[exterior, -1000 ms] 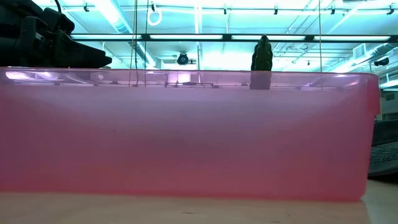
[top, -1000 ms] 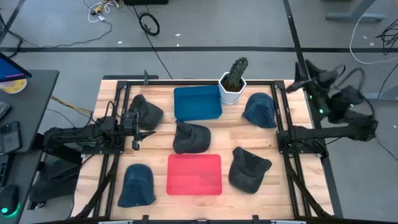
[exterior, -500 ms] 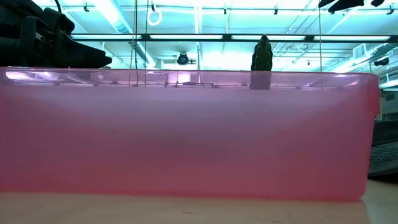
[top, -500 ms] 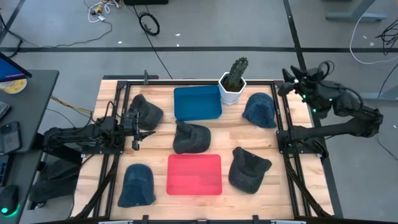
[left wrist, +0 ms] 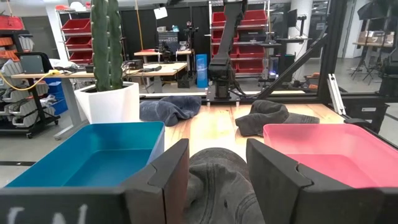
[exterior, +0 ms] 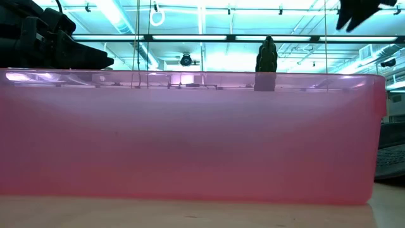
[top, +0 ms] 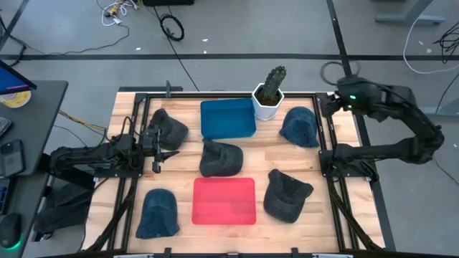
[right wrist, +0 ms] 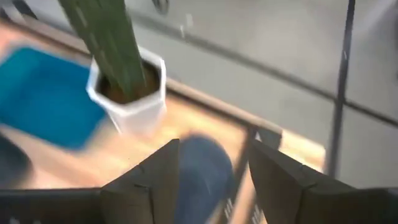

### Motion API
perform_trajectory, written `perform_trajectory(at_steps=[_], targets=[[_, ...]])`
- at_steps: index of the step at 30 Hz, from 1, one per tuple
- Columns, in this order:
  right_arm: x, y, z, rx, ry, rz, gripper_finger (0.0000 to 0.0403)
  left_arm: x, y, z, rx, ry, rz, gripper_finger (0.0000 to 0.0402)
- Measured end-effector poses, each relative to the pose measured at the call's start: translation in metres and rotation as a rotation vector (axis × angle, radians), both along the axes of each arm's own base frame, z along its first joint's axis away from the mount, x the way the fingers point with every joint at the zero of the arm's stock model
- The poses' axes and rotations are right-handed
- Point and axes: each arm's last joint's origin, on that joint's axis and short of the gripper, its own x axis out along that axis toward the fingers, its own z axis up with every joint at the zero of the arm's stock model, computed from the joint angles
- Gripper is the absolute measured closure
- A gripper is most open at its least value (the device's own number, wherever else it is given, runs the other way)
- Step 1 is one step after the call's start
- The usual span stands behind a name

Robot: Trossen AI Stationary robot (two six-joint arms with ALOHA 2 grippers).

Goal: Pick & Place hat
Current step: Put the top right blue cap into the blue pin

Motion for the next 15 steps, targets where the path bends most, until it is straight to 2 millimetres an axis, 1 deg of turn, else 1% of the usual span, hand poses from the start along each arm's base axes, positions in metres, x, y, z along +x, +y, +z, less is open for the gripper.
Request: perform_trajectory(at_steps=[3,5,7,12,15], targets=[[0.012,-0.013,-0.012,0.114,0.111,0.006,0.0210,0.000,0.000,0.000,0.000,0.000,0.000,0.0236],[0.020,-0.024,-0.022,0.170,0.191,0.057,0.0210,0.000,0.000,0.000,0.000,0.000,0.000,0.0236],[0.027,-0.035,-0.033,0.215,0.265,0.065,0.0210,0.000,0.000,0.000,0.000,0.000,0.000,0.0236],[0.031,-0.062,-0.059,0.290,0.392,0.010,0.0210,0.000,0.000,0.000,0.000,0.001,0.000,0.0236],[0.034,-0.076,-0.078,0.306,0.417,-0.004,0.0210,0.000,0.000,0.000,0.000,0.000,0.000,0.0236]])
